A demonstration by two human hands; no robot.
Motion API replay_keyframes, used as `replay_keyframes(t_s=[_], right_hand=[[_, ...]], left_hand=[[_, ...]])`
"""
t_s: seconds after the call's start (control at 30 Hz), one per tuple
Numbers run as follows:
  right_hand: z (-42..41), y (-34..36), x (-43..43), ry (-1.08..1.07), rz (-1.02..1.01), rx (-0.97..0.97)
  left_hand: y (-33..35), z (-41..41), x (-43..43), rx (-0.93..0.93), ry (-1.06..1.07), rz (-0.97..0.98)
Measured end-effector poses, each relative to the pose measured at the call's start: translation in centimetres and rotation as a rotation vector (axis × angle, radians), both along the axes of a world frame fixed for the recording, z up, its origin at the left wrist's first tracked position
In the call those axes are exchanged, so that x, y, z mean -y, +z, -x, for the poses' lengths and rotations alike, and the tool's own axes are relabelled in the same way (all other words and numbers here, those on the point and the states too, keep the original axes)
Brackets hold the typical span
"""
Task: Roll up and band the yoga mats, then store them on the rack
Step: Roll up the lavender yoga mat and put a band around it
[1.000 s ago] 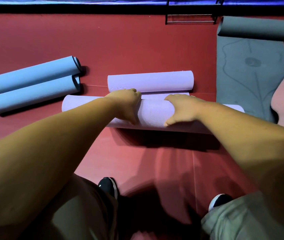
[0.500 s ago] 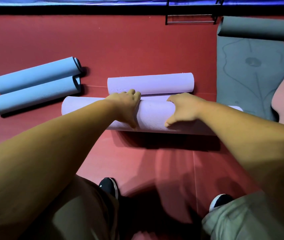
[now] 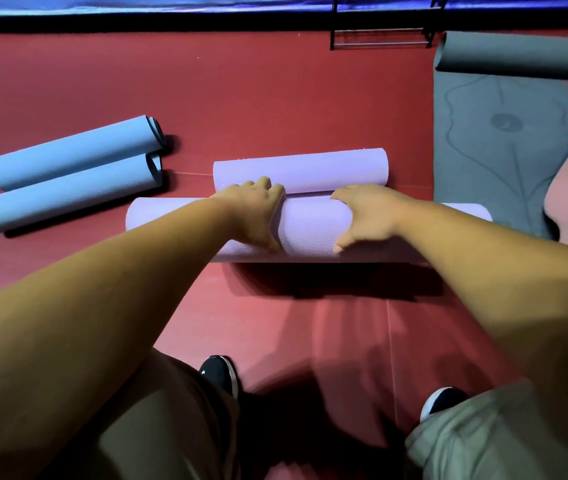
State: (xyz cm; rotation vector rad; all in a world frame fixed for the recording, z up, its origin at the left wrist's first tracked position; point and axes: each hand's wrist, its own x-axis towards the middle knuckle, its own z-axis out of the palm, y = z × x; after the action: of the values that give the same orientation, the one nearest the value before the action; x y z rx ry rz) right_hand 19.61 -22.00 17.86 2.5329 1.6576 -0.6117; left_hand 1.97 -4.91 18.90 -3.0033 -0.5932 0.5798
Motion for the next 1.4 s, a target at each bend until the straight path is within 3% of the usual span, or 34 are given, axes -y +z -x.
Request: replay_keyframes(t_s=[0.1,0.3,0.5,0.8,0.93,1.13,1.4], right_hand=[[0.5,0.5,0.1,-0.01,0.013,-0.025],[0.6,0.1,0.2,-0.017,0.077,0.023],[0.6,-0.1,0.3,0.024,0.029,0.073],[-0.1,-0.4,0.2,-0.033,0.03,-0.063],[-0.2,-0.7,0.2,-0.034,0.052,-0.076],[0.6,-0.9,0.2,0.016,0.029,0.113],[0.2,0.0,0.2,-0.048,0.0,-0.023]], left_hand=[[-0.3,-0.3,1.0,0.027,-0.075,-0.105],[0.5,-0.8,0.4,-0.002,0.035,0.058],[0.3,-1.0,-0.1,-0.041,0.064,0.086],[-1.4,-0.9,1.6,-0.007,-0.111,-0.152],[-1.2,-1.5,1.7,0.021,-0.041,-0.054],[-0.3,-1.6,0.3,0.028,0.063,0.114],[-0.9,-1.0,1.1,0.024,-0.044,-0.094]])
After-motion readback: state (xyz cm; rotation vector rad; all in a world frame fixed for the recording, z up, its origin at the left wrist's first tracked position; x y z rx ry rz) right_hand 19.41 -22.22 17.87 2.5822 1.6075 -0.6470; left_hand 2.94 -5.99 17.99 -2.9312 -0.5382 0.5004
